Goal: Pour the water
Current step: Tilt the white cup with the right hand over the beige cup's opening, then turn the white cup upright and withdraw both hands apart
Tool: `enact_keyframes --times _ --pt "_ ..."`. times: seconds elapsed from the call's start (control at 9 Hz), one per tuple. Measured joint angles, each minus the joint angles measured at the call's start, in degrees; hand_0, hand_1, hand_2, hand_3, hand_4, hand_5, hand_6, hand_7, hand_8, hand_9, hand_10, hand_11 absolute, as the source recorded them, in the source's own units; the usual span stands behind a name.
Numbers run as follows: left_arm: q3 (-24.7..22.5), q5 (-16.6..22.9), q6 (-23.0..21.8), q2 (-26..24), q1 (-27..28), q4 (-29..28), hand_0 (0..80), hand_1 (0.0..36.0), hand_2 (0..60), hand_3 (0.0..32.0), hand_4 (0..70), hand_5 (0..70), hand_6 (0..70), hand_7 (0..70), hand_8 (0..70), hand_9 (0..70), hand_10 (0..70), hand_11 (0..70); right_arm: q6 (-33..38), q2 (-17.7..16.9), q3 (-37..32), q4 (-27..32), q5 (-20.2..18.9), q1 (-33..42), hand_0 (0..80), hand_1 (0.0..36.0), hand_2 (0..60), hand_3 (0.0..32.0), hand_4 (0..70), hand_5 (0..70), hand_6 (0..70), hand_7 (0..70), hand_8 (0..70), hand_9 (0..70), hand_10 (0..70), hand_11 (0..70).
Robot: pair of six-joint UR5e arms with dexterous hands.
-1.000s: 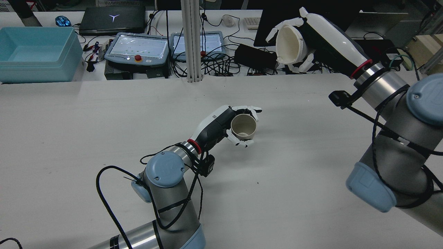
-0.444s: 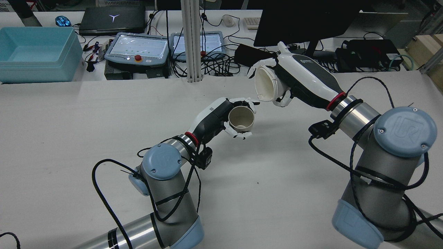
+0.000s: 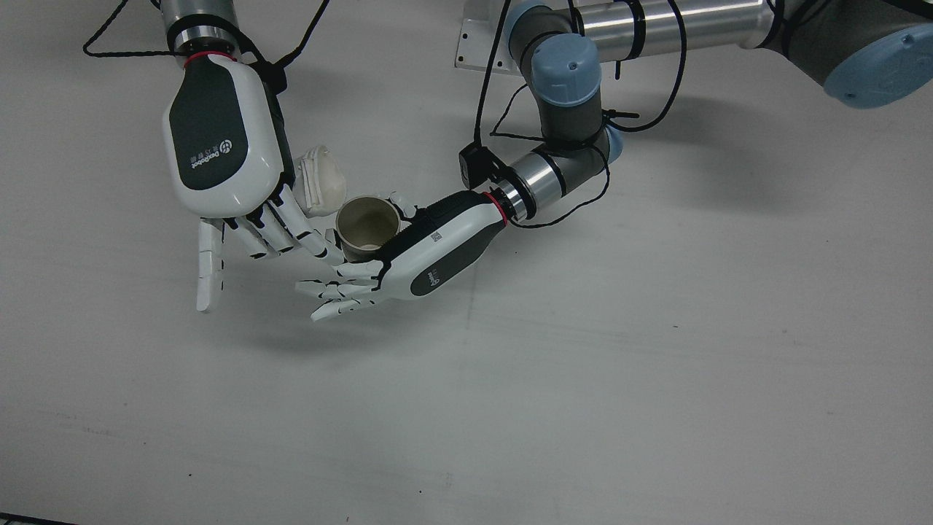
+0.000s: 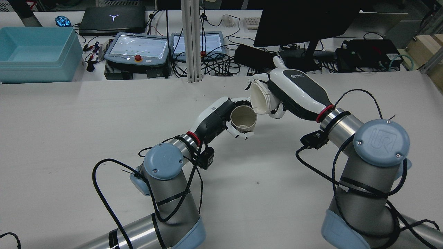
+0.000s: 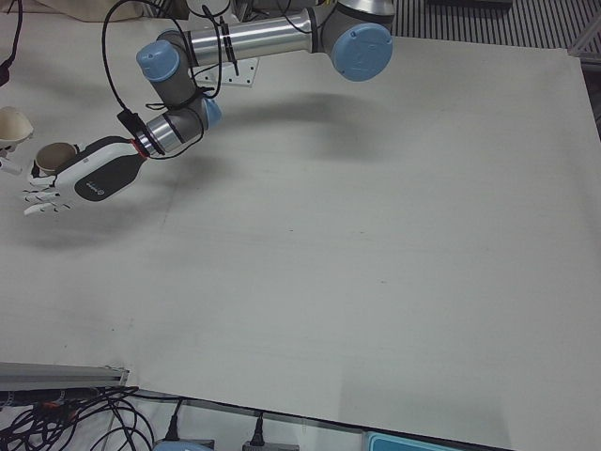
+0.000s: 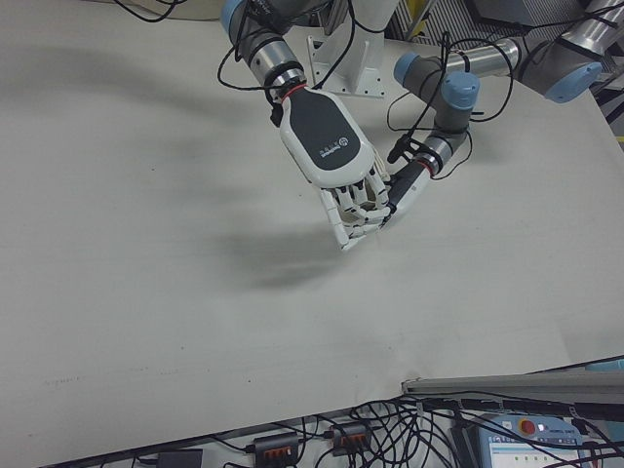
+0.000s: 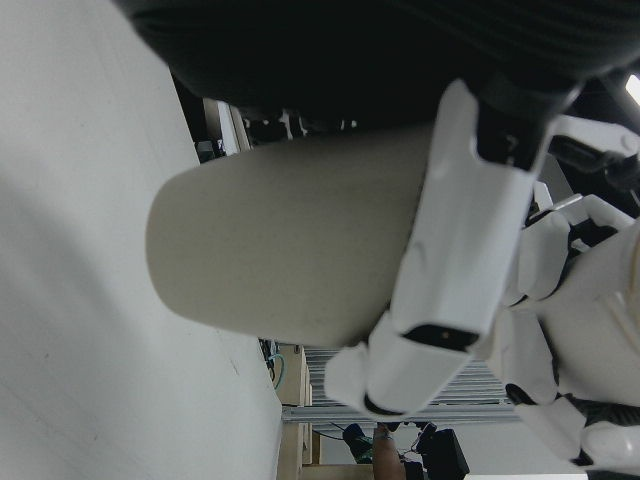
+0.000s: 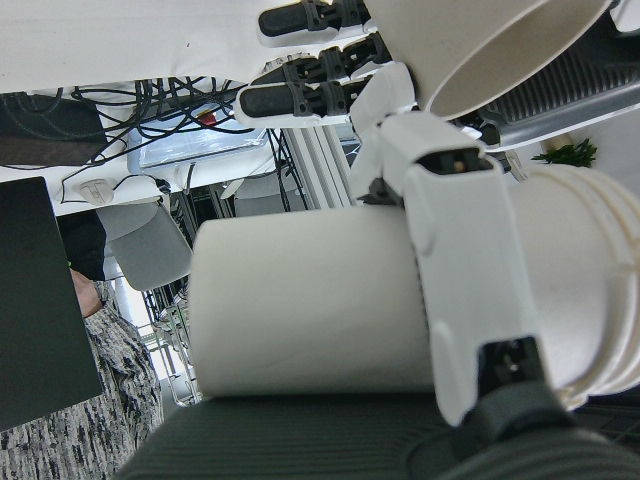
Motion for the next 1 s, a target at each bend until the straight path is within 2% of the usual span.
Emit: enact_keyframes --times 0.11,0.22,0.33,0.44,0.67,0.78,0.89,1.0 --pt "-0.2 0.1 -0.1 0.1 0.0 0.1 80.0 36.0 60.0 0.0 48.7 70.0 22.7 17.2 12.5 5.9 9.1 17.0 0.1 -0.1 0.6 0.0 0.2 -0.1 80.0 36.0 60.0 0.0 15.0 27.1 56.8 53.3 49.2 62.4 2.3 8.4" --pt "-0.4 0.4 -0.7 0.5 -0.1 -0.4 80.0 36.0 60.0 0.0 50.2 70.0 23.0 17.5 12.8 6.3 9.6 17.6 1.9 -0.8 1.8 0.1 0.3 0.5 80.0 36.0 60.0 0.0 13.7 26.9 58.1 53.5 50.7 64.3 6.0 13.5" --pt "-1.1 0.9 -3.0 1.4 -0.3 -0.4 80.0 36.0 60.0 0.0 49.6 70.0 22.1 17.1 12.5 6.2 9.6 17.8 6.5 -1.9 2.6 0.3 0.3 1.9 80.0 36.0 60.0 0.0 13.6 27.1 60.5 56.5 52.1 66.3 9.5 18.5" --pt "-3.6 1.3 -5.6 3.2 -0.5 0.7 80.0 36.0 60.0 0.0 48.2 70.0 21.1 16.5 12.1 5.8 9.4 17.5 11.9 -2.9 2.9 0.6 0.2 4.1 80.0 36.0 60.0 0.0 7.9 27.1 60.2 55.1 53.0 67.5 13.6 24.3" --pt "-12.6 1.6 -8.1 10.4 -1.2 3.1 80.0 36.0 60.0 0.0 51.0 70.0 21.0 16.6 11.9 5.7 9.7 17.9 23.5 -5.6 3.1 1.9 -0.2 11.1 80.0 36.0 60.0 0.0 2.8 27.6 61.0 55.2 55.2 70.0 18.5 31.4" --pt "-17.4 1.7 -8.6 14.5 -1.9 4.0 80.0 36.0 60.0 0.0 52.4 70.0 21.7 17.0 12.3 6.2 9.9 18.1 29.1 -7.7 3.2 4.1 -0.5 15.1 80.0 36.0 60.0 0.0 4.8 27.8 62.6 57.5 55.8 70.0 18.9 31.9" --pt "-21.5 2.3 -8.9 18.3 -3.2 4.7 80.0 36.0 60.0 0.0 53.3 70.0 21.5 16.9 12.4 6.4 10.2 18.6 34.5 -9.9 3.0 6.8 -1.4 19.2 80.0 36.0 60.0 0.0 5.3 28.4 65.6 61.2 58.3 70.0 22.2 36.7" --pt "-23.4 4.6 -9.1 20.5 -5.1 5.2 80.0 36.0 60.0 0.0 52.6 70.0 20.9 16.7 12.2 6.2 10.0 18.4 38.5 -11.4 2.5 9.1 -2.7 22.7 80.0 36.0 60.0 0.0 3.2 28.7 66.1 61.7 59.9 70.0 24.2 39.6"
